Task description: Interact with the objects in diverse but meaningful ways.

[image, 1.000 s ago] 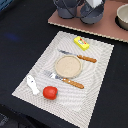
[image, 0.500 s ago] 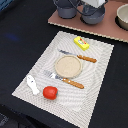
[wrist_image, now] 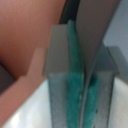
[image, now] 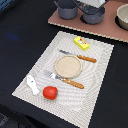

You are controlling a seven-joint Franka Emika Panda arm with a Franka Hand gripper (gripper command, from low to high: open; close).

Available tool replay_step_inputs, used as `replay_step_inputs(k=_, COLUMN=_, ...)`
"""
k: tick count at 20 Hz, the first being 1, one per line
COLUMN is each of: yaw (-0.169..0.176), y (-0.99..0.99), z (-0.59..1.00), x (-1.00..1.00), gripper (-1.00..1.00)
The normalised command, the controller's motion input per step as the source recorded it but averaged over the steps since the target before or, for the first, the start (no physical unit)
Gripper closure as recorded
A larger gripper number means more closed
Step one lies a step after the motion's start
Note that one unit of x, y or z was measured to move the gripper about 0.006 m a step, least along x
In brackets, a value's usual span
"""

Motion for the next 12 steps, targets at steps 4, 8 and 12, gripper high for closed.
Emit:
replay_step_inputs(k=4, yaw=0.065, y=0.25, z=0.37, x=0.34, gripper=-1.0)
replay_step_inputs(k=8, yaw=0.057, y=0.18, z=0.5, x=0.41, gripper=-1.0)
replay_step_inputs(k=12, yaw=0.022, y=0.16, z=1.0, x=0.68, gripper=-1.0)
